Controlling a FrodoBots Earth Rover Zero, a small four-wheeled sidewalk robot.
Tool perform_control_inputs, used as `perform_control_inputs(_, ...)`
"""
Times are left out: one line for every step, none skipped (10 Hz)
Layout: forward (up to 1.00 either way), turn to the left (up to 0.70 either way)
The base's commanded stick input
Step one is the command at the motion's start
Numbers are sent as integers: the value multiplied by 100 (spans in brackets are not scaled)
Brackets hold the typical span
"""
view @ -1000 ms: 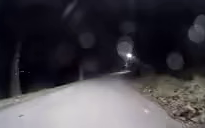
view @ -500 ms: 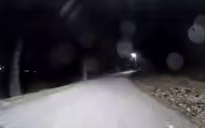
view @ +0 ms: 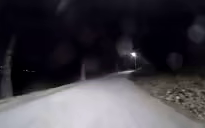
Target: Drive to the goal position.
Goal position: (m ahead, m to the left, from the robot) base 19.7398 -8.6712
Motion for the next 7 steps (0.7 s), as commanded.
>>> perform_control_inputs(100, 0)
perform_control_inputs(100, 0)
perform_control_inputs(100, 0)
perform_control_inputs(100, 0)
perform_control_inputs(100, 0)
perform_control_inputs(100, 0)
perform_control_inputs(100, 0)
